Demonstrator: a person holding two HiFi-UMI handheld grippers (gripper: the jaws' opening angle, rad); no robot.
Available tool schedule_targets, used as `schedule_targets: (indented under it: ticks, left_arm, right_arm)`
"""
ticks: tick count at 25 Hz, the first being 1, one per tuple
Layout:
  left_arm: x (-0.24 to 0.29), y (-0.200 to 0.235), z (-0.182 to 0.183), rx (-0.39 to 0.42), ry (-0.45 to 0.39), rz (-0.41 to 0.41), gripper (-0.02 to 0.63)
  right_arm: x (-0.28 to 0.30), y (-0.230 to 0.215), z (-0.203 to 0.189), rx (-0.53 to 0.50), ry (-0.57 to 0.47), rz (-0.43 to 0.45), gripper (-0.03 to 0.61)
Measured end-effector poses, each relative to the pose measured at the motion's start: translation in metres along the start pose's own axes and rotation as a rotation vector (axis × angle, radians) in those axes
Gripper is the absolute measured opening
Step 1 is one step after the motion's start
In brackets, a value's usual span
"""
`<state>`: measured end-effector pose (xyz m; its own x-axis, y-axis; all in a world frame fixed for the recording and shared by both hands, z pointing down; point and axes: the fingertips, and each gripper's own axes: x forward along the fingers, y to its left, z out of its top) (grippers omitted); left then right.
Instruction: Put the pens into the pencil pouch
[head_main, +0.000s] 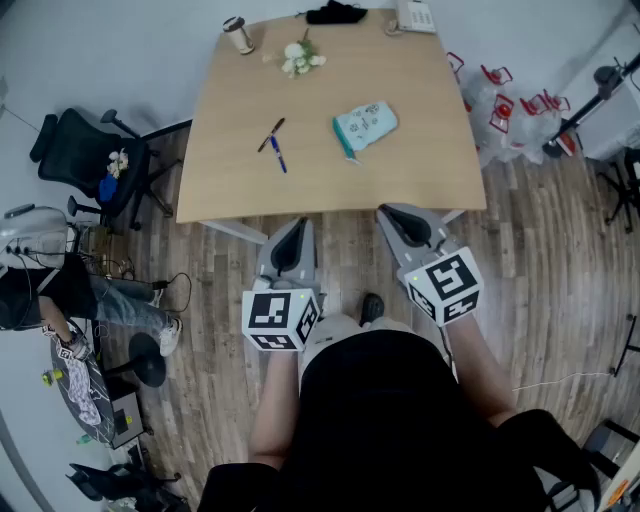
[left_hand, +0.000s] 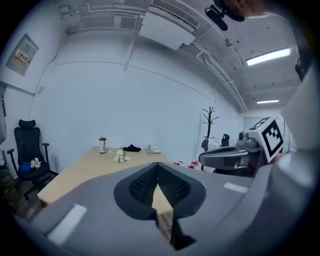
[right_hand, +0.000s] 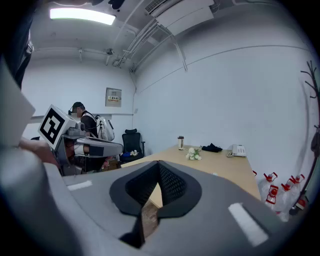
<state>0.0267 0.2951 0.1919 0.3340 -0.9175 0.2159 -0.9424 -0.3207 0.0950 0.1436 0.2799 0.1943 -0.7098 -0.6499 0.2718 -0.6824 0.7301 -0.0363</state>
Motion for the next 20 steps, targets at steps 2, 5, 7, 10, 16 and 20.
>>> schedule_targets:
  ticks: [2,5,7,10,16,20]
  left_arm:
    - [-0.003,-0.001,-0.001,0.001,0.0,0.004,0.0]
    - [-0.006,-0.002,-0.003,-0.004,-0.002,0.013,0.0]
    - [-0.008,-0.003,-0.005,-0.007,-0.001,0.016,0.0]
    - [-0.013,0.0,-0.007,-0.01,0.004,0.018,0.0]
    - [-0.016,0.006,-0.011,-0.014,0.017,0.02,0.0]
    - [-0.016,0.018,-0.014,-0.012,0.024,0.014,0.0]
  right_arm:
    - [-0.003,0.003,0.001,-0.007,-0.003,0.007,0.008]
    - [-0.006,0.006,0.001,-0.02,-0.007,0.015,0.008]
    - [-0.007,0.008,0.0,-0.026,-0.006,0.021,0.008]
    - [-0.005,0.012,-0.002,-0.017,-0.016,0.023,0.008]
    - [0.0,0.017,-0.005,0.005,-0.031,0.022,0.009]
    - [0.013,0.019,-0.009,0.002,-0.011,0.009,0.011]
